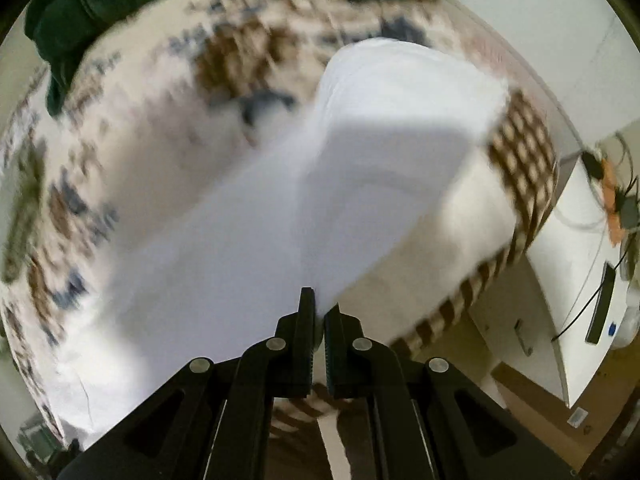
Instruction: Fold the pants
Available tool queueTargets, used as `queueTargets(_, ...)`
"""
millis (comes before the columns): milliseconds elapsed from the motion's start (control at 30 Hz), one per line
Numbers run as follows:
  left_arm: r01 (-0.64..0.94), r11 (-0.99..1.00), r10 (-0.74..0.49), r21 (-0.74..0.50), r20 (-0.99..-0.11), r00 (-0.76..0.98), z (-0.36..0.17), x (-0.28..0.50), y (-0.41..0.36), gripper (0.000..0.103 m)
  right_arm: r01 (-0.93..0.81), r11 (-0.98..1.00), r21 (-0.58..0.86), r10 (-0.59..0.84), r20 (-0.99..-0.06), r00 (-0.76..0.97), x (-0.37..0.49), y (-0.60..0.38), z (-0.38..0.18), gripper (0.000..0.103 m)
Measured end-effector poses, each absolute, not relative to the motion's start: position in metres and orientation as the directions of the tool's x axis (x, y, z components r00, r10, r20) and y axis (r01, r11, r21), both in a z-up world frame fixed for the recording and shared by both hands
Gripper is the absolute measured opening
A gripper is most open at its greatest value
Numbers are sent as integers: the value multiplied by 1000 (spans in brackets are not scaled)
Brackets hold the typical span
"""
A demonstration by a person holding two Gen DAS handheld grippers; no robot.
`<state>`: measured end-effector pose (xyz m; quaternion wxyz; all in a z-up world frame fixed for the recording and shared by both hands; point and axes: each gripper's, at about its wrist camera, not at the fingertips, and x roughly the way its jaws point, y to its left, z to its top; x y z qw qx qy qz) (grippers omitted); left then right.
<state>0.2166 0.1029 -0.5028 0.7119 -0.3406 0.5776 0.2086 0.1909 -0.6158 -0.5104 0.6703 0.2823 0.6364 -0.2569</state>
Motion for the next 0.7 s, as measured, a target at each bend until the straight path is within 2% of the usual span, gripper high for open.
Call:
queueTargets(67,-717,657,-99,-232,-970,224,-531,207,105,10,710,702,48,28,-999,40,172,-615,-537,4)
queueTargets(167,-714,655,-103,-249,-965,242,-542,204,104,10,722,687,79,69,-997,43,158,-620,-563,8)
queueTargets(200,-710,658,-100,-249,-964,245,-540,204,104,13,730,676,101,99,-994,46,154,-623,-568,14)
queueTargets(233,-704,669,-90,-240,-966,243,-536,204,103,14,746,656,119,143,-989,32,146,-630,-574,26)
queueTargets(267,-692,686,-76,-227,-967,242,-529,204,100,15,759,638,132,163,-986,34,140,-636,-574,33)
queueTargets(300,-675,706,-57,-215,-967,249,-520,202,97,16,775,610,164,188,-980,60,130,-644,-573,35)
queueTargets(367,-641,746,-19,-181,-968,251,-504,199,94,28,806,555,207,195,-974,116,106,-664,-560,46)
queueTargets(400,-623,763,-7,-174,-965,261,-497,199,89,38,815,534,226,189,-971,145,97,-674,-553,46)
queueTargets(433,-609,774,0,-170,-963,269,-491,198,87,54,833,491,255,172,-966,194,83,-689,-543,47)
queueTargets(500,-560,812,9,-164,-956,294,-477,203,71,78,859,428,282,147,-959,241,70,-712,-534,49)
queueTargets(533,-530,833,13,-158,-952,305,-473,205,61,83,875,384,296,130,-955,267,62,-727,-532,49)
queueTargets(700,-475,866,-46,-160,-969,242,-493,224,27,83,909,243,338,72,-941,331,60,-788,-543,49)
